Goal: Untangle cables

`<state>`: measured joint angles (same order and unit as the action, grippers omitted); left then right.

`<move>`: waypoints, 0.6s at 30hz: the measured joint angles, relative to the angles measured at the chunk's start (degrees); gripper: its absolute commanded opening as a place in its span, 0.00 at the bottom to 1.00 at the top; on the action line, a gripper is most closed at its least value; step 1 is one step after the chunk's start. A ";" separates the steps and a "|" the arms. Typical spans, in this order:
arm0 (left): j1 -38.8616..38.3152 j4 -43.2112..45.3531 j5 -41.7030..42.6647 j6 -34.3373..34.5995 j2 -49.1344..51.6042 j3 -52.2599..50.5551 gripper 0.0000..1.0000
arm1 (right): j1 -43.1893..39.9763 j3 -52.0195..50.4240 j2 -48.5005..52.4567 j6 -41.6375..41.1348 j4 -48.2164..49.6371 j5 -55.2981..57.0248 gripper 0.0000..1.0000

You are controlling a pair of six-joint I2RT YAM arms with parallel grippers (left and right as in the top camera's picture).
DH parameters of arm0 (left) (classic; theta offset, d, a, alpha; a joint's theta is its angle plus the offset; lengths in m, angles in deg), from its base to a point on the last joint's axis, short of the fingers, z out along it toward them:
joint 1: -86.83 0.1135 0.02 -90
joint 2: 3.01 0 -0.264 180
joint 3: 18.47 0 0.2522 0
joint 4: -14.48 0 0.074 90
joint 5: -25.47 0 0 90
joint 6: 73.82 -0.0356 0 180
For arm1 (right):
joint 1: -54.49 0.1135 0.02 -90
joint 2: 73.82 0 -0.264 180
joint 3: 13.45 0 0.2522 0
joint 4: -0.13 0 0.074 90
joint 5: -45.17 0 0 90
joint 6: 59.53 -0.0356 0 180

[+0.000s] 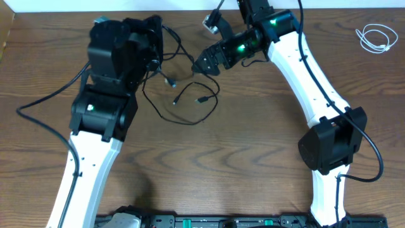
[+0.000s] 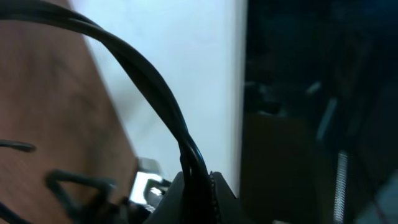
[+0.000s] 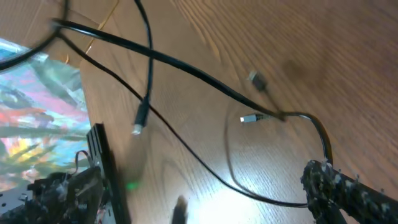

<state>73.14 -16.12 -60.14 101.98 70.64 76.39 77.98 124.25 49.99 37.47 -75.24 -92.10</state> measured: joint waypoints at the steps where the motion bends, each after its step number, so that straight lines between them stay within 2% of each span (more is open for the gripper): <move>1: 0.00 0.68 0.00 0.28 -0.59 0.00 0.07 | 0.22 0.00 0.00 -0.39 0.61 0.20 0.98; 5: 0.00 3.13 -0.13 1.18 -3.21 0.00 0.08 | 0.70 0.00 0.00 -1.64 1.88 0.70 0.99; 9: 0.15 3.39 -4.26 1.44 -6.56 0.00 0.08 | 0.74 0.00 0.00 -3.02 1.09 3.89 0.99; 14: 0.81 3.39 -15.45 0.42 -7.98 0.00 0.08 | 0.17 0.00 0.00 -3.58 -4.66 10.49 0.99; 18: 0.85 3.37 -24.68 -1.29 -7.74 0.00 0.08 | -0.07 0.00 0.00 -0.94 -10.78 11.74 0.99</move>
<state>73.99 -12.75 -84.82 100.69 62.90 76.39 77.91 124.25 49.99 36.53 -86.01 -80.36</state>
